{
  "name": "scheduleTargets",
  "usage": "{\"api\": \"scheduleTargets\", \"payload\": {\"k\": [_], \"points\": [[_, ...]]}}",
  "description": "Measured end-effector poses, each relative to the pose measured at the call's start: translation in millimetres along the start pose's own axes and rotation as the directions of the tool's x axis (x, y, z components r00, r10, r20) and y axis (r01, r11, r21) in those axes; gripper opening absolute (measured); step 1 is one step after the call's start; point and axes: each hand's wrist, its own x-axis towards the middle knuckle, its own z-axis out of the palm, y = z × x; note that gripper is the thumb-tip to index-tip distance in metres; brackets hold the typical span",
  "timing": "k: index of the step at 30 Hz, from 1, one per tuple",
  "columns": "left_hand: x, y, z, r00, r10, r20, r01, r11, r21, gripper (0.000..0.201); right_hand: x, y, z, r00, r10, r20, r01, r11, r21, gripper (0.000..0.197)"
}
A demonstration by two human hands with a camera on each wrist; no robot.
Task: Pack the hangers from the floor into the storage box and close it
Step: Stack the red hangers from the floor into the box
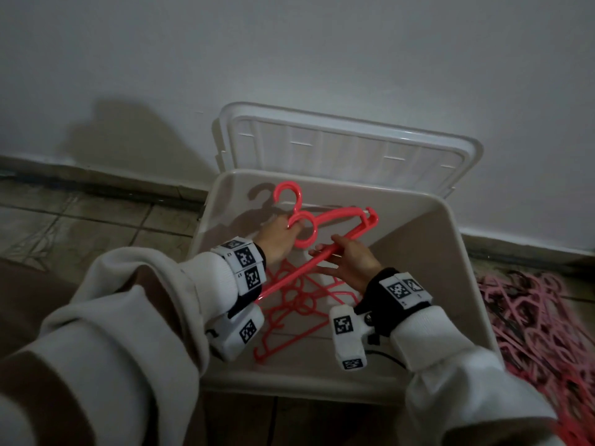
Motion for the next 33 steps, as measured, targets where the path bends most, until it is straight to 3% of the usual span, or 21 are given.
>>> {"api": "scheduleTargets", "payload": {"k": [5, 8, 9, 11, 13, 14, 19, 24, 28, 33], "points": [[5.0, -13.9, -8.9, 0.993, -0.055, -0.103, 0.045, 0.995, -0.09, 0.028, 19.3, -0.7, -17.6, 0.992, 0.014, 0.128, 0.027, 0.95, -0.31, 0.018], [8.1, -21.1, -11.7, 0.991, -0.083, -0.108, 0.07, 0.99, -0.12, 0.028, 30.2, 2.6, -35.2, 0.974, 0.136, 0.184, -0.016, 0.843, -0.538, 0.016], [10.8, -24.1, -11.2, 0.991, -0.088, -0.096, 0.076, 0.989, -0.125, 0.027, 36.2, 5.7, -40.8, 0.964, 0.203, 0.17, -0.053, 0.776, -0.628, 0.023], [14.2, -27.4, -8.9, 0.994, -0.08, -0.081, 0.07, 0.99, -0.121, 0.027, 54.4, 16.4, -47.3, 0.958, 0.278, 0.063, -0.103, 0.543, -0.833, 0.035], [19.0, -32.3, -6.5, 0.996, -0.067, -0.066, 0.059, 0.992, -0.115, 0.029, 74.5, 31.3, -47.1, 0.974, 0.223, -0.024, -0.083, 0.256, -0.963, 0.041], [21.0, -34.0, -5.7, 0.996, -0.056, -0.062, 0.049, 0.993, -0.106, 0.03, 81.4, 37.5, -43.5, 0.978, 0.204, -0.044, -0.078, 0.163, -0.984, 0.042], [27.8, -37.7, -3.6, 0.998, -0.063, -0.025, 0.06, 0.993, -0.106, 0.036, 125.5, 81.0, -32.7, 0.991, 0.133, 0.013, 0.023, -0.07, -0.997, 0.044], [29.2, -39.3, -4.0, 0.998, -0.066, -0.014, 0.065, 0.993, -0.098, 0.029, 120.4, 81.2, -17.5, 0.992, 0.128, 0.008, 0.039, -0.237, -0.971, 0.038], [29.7, -44.4, -4.4, 0.997, -0.072, -0.028, 0.068, 0.991, -0.114, 0.036, 103.5, 60.7, -25.6, 0.994, 0.09, 0.058, 0.078, -0.238, -0.968, 0.036], [23.2, -34.9, -7.7, 0.998, -0.039, -0.051, 0.035, 0.996, -0.083, 0.036, 75.3, 23.1, -37.6, 0.991, 0.04, 0.128, 0.133, -0.171, -0.976, 0.02]]}}
